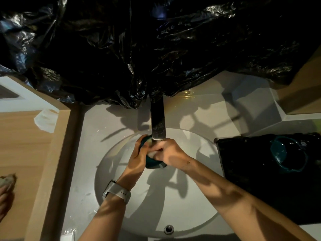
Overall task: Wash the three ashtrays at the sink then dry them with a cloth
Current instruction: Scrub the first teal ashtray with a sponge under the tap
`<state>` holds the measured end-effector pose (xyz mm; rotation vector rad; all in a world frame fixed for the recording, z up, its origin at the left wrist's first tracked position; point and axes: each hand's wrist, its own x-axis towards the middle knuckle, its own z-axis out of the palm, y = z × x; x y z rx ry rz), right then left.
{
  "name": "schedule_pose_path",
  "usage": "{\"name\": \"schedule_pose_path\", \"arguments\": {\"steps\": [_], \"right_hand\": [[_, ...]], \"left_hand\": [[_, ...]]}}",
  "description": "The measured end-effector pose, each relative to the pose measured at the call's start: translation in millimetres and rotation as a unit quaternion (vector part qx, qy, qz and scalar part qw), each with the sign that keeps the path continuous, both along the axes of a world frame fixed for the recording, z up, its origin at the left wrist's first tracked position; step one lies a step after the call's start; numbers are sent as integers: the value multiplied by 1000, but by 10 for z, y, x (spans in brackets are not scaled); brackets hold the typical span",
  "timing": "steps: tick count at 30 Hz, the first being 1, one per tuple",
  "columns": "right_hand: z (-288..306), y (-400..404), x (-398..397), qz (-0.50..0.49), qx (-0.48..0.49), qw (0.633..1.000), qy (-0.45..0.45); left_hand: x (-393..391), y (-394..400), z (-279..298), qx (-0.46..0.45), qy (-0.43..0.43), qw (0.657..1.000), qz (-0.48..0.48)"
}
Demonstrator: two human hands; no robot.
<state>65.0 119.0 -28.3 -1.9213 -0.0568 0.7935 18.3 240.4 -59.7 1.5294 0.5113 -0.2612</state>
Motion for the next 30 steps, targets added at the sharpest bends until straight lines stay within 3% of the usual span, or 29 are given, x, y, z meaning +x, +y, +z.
{"name": "schedule_pose_path", "arguments": {"steps": [3,6,8,10,13,15,19,21,25,30], "right_hand": [[-6,-79,77,122,-102,987,-10],[-45,-56,81,85,-158,976,-121],[-34,73,-42,-23,-112,983,-145],[-36,172,-213,-107,-23,988,-105],[-102,92,-253,-15,5,994,-107],[-139,-39,-183,82,-58,989,-110],[-158,-108,-123,11,-100,986,-136],[-146,-90,-160,-35,-48,990,-130],[-71,-185,-151,67,32,995,-65],[-31,-228,139,149,-147,978,-22]], "left_hand": [[-71,41,9,4,-1,1000,-6],[-104,-4,27,9,-6,1000,-9],[-76,-43,59,7,-3,1000,-18],[-51,-47,83,-1,3,1000,-23],[-92,27,97,-1,2,1000,-5],[-143,50,75,0,5,1000,-14],[-179,-46,81,6,9,1000,-25],[-175,-92,127,3,11,999,-31],[-175,-36,131,19,4,999,-33],[-173,-71,100,14,18,999,-46]]}}
